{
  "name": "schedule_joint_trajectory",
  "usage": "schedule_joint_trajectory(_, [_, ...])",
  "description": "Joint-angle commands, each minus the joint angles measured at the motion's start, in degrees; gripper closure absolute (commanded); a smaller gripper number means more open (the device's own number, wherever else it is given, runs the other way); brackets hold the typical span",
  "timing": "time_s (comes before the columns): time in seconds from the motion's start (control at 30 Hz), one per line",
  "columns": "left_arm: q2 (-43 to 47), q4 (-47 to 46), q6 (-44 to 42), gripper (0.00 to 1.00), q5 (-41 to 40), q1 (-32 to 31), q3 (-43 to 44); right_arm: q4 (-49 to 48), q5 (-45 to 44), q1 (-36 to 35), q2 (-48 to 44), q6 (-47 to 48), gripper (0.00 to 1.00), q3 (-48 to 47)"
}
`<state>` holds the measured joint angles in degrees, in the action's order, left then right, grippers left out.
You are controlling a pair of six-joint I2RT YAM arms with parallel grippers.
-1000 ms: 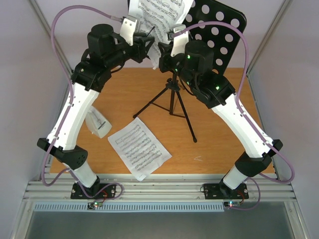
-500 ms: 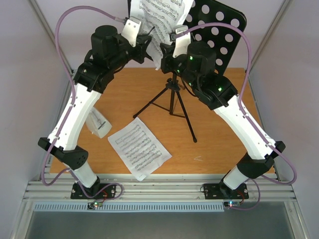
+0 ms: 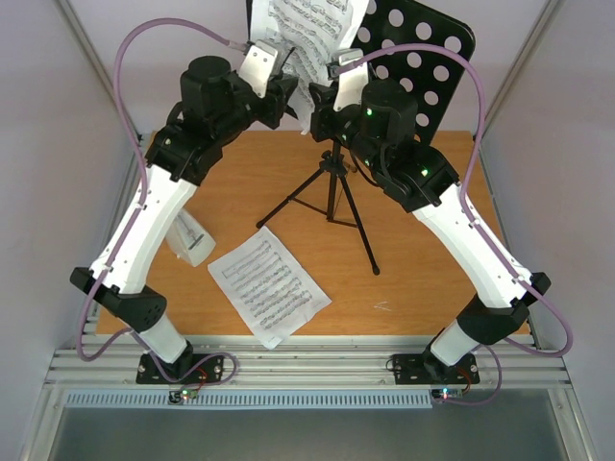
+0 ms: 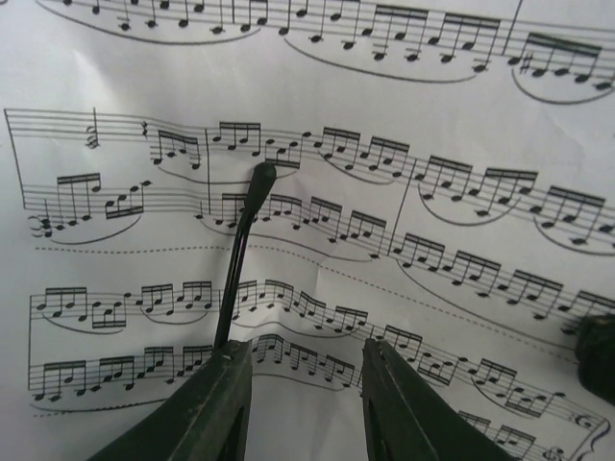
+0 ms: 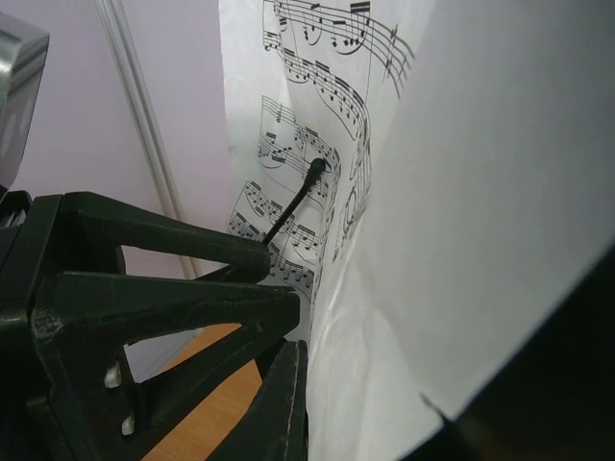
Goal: Pack up the instrument practice props
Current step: Pick up the sheet music from the music stand.
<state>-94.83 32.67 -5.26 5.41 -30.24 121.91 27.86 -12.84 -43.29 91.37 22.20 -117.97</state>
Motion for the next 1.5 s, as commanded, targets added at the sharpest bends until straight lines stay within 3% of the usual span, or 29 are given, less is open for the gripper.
schedule_joint_trajectory(0.0, [3.51,-5.87,-1.18,0.66,-0.36,0.18,-2.89,-0.52,-0.50,0.23,-1.57,1.33,0.99,0.09])
schedule_joint_trajectory(0.3, [7.16,-8.40,0.60,0.65,2.93,0.27,-6.37,-0.02,-0.58,0.24,-1.88,1.70,0.99,-0.28])
schedule_joint_trajectory(0.57, [0.79,-0.54,0.28,0.62,-2.10,0.53,2.28,0.36,-0.47,0.27,-2.16,1.45,0.99,-0.15])
schedule_joint_trajectory(0.93, [-2.21,1.53,-0.01,0.62,-4.15,0.62,3.81,0.47,-0.51,0.22,-2.05,1.62,0.99,-0.06])
schedule_joint_trajectory(1.4, [-0.02,-2.88,-0.09,0.99,-4.39,0.62,-0.44,0.53,-0.79,0.22,-2.13,1.71,0.99,0.40])
schedule_joint_trajectory(1.47, [0.57,-3.78,-0.27,1.00,-4.63,0.62,-1.52,0.32,-0.98,0.21,-2.37,1.73,0.99,0.71])
